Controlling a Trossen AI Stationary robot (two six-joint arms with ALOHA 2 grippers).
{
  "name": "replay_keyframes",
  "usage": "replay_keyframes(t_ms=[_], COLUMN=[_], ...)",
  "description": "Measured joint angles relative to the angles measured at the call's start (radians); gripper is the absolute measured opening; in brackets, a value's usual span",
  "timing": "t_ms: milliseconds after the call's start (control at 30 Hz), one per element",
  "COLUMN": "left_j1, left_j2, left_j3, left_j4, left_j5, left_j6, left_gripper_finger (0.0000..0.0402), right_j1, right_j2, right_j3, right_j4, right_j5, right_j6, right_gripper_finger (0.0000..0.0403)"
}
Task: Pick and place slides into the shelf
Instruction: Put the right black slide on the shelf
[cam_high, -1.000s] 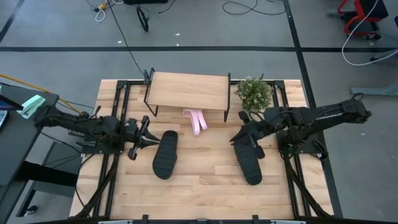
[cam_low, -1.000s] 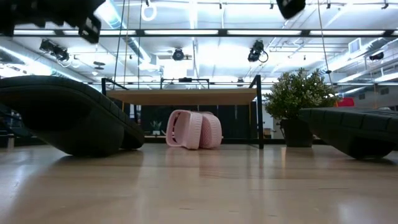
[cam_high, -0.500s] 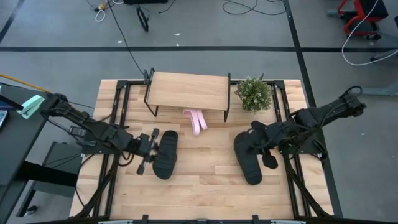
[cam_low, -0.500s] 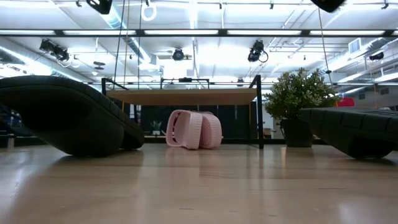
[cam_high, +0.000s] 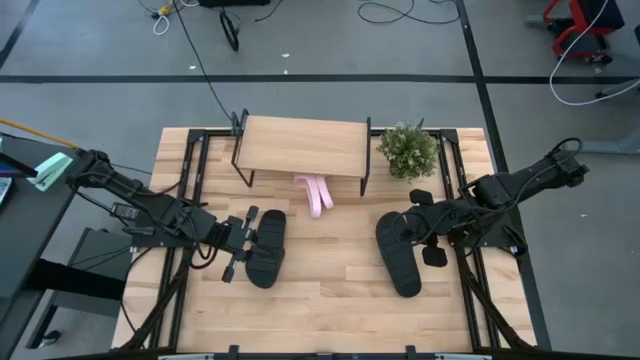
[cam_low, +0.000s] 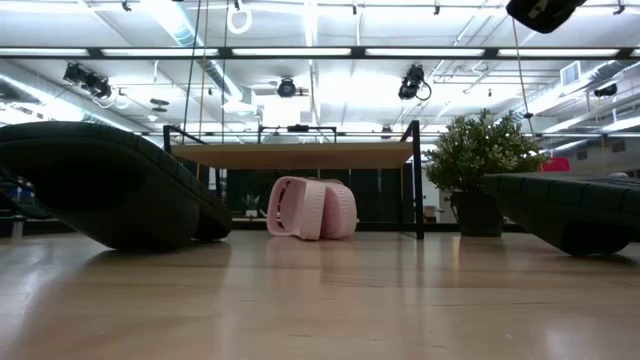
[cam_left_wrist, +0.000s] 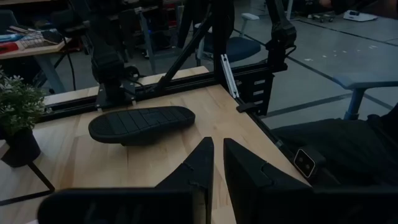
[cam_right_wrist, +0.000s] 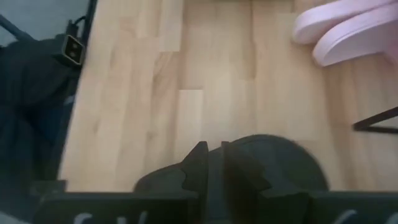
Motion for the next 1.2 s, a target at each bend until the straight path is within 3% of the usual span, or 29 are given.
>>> replay_keyframes(t_ms=[133, 300, 400, 600, 867, 1033, 1200], left_j1=[0.000, 0.000, 0.008, 0.035, 0.097, 0.115, 0.114], left_j2=[0.000, 0.000, 0.000, 0.000, 0.000, 0.000, 0.000], left_j3=[0.000, 0.000, 0.000, 0.000, 0.000, 0.000, 0.000], left_j4=[0.000, -0.021, -0.063, -0.074, -0.072, -0.073, -0.074], left_j5=[0.000, 0.000, 0.001, 0.001, 0.001, 0.000, 0.001], left_j6=[0.000, -0.052, -0.052, -0.052, -0.051, -0.051, -0.050], left_gripper_finger=[0.0040, 0.0033, 0.0030, 0.0035, 0.0060, 0.0075, 0.0084], right_j1=[-0.020, -0.076, -0.153, -0.300, -0.469, -0.536, -0.578], right_j2=[0.000, 0.000, 0.000, 0.000, 0.046, 0.084, 0.089], right_j3=[0.000, 0.000, 0.000, 0.000, -0.011, -0.106, -0.230], right_j4=[-0.001, -0.037, -0.088, -0.142, -0.155, -0.158, -0.149], right_j5=[0.060, 0.224, 0.233, 0.115, 0.010, -0.046, -0.066], right_j6=[-0.075, -0.094, -0.062, -0.038, 0.031, 0.037, 0.050], right_gripper_finger=[0.0050, 0.0050, 0.0050, 0.0073, 0.0177, 0.0222, 0.0235])
